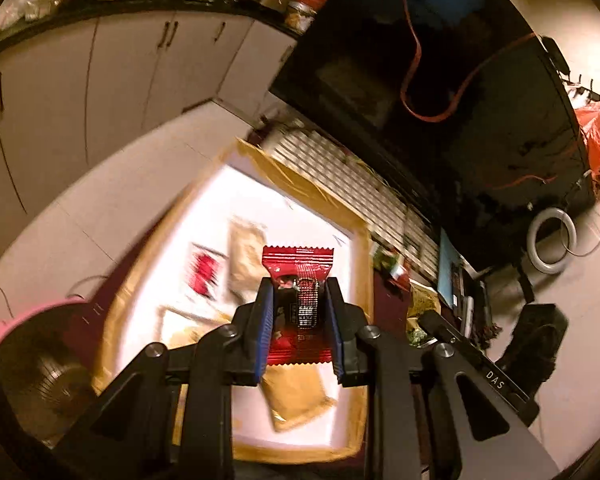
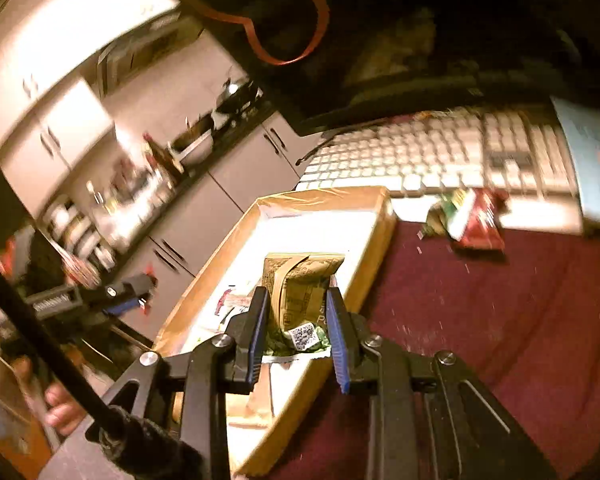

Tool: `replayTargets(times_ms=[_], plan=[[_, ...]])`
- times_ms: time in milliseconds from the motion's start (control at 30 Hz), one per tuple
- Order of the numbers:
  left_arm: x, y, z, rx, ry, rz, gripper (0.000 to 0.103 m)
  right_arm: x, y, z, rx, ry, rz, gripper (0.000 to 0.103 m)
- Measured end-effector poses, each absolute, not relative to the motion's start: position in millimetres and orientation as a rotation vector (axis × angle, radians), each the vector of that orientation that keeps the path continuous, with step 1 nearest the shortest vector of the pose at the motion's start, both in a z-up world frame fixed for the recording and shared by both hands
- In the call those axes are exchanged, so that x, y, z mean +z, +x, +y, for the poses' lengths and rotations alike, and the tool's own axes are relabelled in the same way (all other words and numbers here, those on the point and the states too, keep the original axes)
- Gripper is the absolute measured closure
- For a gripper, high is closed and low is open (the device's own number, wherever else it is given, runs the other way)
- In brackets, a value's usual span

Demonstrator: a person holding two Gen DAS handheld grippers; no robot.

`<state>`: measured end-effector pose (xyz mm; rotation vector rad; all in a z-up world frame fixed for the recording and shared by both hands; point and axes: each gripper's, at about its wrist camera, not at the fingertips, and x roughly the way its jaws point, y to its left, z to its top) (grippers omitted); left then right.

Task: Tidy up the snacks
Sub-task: 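Carry both snacks into the tray and open both tools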

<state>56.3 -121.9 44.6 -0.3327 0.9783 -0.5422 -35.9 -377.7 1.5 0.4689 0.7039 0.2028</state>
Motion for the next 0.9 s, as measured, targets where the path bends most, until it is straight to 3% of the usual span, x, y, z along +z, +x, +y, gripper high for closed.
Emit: replayTargets(times_ms=[300,900], plan=[[32,119,-130,-0.466,-0.206,1.016,0.077,-16,48,-353,0.204,0.396,0.861,0.075],[-27,181,-167,-0.387,-0.009,1.19,0.077,-44,89,-338,0.153,0.367,0.987,0.075]])
